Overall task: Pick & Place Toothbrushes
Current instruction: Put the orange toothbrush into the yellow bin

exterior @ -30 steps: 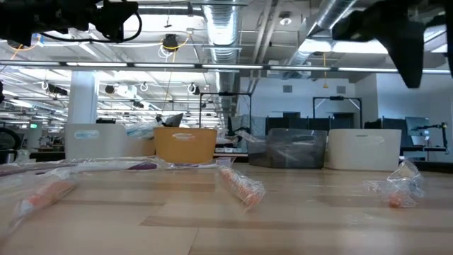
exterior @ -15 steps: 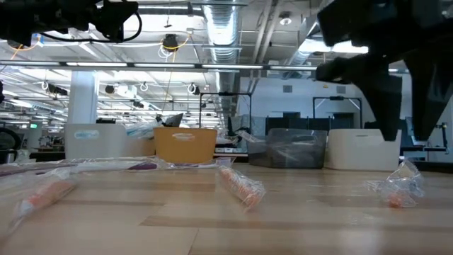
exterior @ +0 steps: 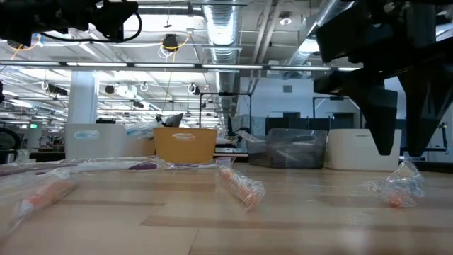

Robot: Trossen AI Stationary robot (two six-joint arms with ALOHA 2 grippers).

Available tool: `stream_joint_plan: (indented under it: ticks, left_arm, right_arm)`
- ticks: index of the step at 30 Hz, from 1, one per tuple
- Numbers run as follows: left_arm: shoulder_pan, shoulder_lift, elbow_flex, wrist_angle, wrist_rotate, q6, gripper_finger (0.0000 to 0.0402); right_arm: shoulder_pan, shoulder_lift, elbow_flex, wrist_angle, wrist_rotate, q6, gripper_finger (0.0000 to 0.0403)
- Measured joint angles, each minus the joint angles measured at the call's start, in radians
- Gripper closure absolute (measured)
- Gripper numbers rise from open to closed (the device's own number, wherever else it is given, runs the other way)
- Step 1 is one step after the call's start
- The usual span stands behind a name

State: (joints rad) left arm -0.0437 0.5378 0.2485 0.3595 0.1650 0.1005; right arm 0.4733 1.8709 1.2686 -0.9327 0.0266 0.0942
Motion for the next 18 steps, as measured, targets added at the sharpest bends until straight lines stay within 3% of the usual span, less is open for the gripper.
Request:
stream_joint_plan:
  ticks: [18]
  left_arm:
    - [0.000, 0.000, 0.000, 0.000, 0.000, 0.000, 0.0183]
  right_arm:
    - [0.037, 0.000, -0.005, 0.037, 0.000, -0.076, 0.0285]
